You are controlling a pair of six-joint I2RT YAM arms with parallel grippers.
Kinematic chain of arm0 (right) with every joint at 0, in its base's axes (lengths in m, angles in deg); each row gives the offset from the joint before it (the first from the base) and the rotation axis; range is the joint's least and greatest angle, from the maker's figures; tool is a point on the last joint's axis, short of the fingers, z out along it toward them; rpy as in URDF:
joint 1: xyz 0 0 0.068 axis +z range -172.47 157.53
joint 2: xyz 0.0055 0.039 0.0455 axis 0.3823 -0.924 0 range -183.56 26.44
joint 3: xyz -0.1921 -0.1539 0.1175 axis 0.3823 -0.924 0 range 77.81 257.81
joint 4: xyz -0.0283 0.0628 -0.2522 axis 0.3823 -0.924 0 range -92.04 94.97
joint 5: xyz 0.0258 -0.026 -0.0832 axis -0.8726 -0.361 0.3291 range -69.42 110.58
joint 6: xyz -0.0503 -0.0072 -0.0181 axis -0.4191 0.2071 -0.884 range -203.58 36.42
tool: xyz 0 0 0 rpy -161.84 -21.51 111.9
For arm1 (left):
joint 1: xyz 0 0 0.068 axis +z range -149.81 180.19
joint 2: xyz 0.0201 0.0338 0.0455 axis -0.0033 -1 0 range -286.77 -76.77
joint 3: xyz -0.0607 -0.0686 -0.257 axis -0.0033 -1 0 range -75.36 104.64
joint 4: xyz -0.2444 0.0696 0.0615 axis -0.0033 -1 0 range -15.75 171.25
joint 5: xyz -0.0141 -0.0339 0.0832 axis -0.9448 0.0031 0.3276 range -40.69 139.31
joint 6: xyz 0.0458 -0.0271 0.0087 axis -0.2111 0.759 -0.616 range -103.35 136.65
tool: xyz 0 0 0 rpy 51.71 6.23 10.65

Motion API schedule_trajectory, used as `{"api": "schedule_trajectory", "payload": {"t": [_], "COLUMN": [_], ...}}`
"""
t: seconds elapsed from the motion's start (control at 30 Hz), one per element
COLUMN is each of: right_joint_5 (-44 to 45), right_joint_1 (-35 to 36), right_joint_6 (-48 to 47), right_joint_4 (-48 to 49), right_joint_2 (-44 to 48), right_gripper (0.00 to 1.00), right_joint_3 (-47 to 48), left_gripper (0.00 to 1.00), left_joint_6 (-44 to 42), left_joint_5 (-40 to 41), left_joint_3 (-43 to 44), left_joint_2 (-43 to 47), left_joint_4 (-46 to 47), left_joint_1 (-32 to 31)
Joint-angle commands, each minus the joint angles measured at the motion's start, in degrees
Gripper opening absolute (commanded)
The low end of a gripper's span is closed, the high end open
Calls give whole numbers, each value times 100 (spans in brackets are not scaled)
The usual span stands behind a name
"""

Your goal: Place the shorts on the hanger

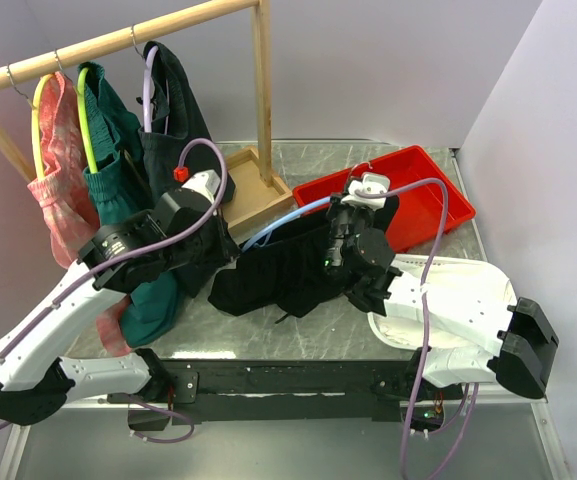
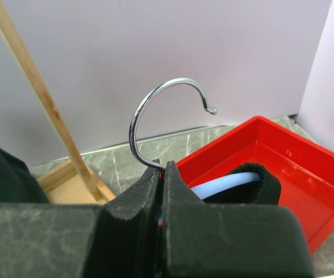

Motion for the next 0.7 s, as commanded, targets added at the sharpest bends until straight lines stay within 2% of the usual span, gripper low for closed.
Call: {"api": "schedule_trajectory", "payload": {"t": [0.0, 0.2, 0.4, 0.5, 0.67], "right_joint_5": [-264, -590, -898, -801, -1012], "right_joint_1": [114, 333, 720, 563, -139], "right_joint_6": [-870, -1678, -1881, -1768, -1259], "right_joint_4": [536, 1485, 1538, 1372, 951], "right_joint_2": [231, 319, 320, 232, 520], "right_gripper": [0, 0, 0, 0, 0], "right_joint_3": [-264, -730, -730, -642, -940], "left_gripper": [1, 1, 1, 1, 1], "left_joint_6": [125, -41, -173, -217, -270], "left_joint_5": [-221, -450, -959, -891, -583], "left_joint_3": [176, 537, 396, 413, 449], "left_joint_2": [219, 273, 115, 114, 343], "left_joint_4": [412, 315, 587, 466, 123], "left_joint_1": [30, 276, 443, 452, 513]}}
